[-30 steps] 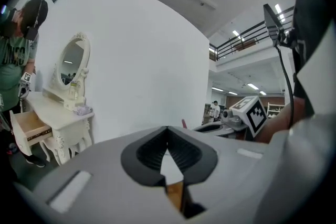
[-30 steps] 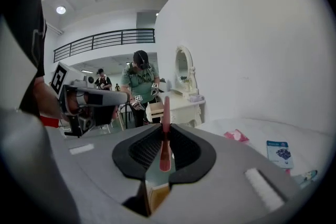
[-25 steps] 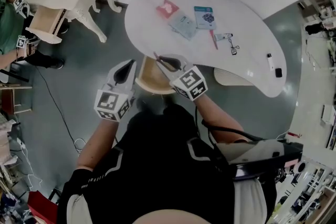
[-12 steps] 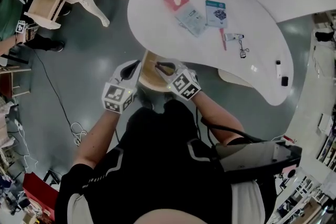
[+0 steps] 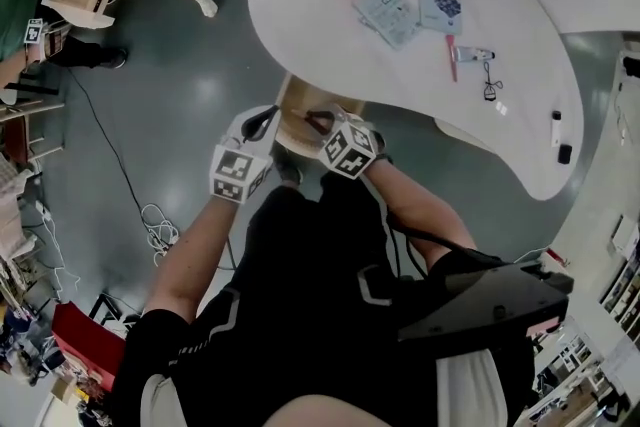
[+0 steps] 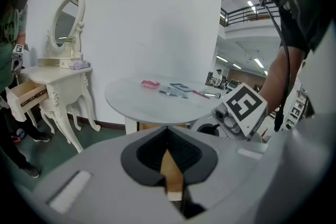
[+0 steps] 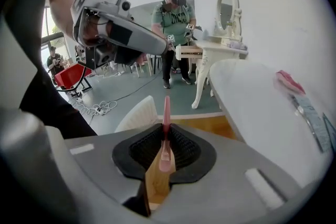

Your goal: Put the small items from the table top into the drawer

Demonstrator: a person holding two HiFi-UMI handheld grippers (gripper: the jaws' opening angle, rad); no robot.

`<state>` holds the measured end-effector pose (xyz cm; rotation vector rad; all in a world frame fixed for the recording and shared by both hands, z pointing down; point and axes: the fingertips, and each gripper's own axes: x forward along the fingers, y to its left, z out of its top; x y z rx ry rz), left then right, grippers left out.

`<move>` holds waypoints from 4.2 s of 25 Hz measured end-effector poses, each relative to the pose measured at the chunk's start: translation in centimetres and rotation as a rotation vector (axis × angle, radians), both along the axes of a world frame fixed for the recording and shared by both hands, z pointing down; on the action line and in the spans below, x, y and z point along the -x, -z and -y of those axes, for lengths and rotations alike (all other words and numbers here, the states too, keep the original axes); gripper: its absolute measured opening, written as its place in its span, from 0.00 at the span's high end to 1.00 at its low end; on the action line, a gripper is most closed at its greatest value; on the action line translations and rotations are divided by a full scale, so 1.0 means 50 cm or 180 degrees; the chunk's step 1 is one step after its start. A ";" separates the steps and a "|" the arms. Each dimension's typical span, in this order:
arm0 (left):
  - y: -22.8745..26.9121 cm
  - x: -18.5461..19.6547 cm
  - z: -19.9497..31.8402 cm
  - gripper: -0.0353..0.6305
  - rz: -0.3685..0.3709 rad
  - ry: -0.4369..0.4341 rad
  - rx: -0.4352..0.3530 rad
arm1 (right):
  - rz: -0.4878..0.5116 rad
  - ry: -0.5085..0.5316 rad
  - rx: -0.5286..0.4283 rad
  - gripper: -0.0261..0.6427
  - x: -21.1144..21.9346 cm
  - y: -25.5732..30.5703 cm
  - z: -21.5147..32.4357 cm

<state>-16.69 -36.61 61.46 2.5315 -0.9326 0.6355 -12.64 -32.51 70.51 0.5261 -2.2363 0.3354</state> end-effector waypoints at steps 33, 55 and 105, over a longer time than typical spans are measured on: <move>-0.039 0.027 -0.064 0.95 0.0001 0.0358 0.0306 | -0.1064 0.0404 0.0430 0.88 0.003 -0.316 0.056; -0.078 0.032 -0.045 0.95 0.0065 0.0504 0.0521 | -0.1252 0.0175 0.0575 0.88 0.002 -0.374 0.075; 0.097 -0.044 -0.003 0.95 -0.0162 0.0299 0.0146 | 0.0196 -0.0812 -0.0091 0.96 0.010 0.191 0.051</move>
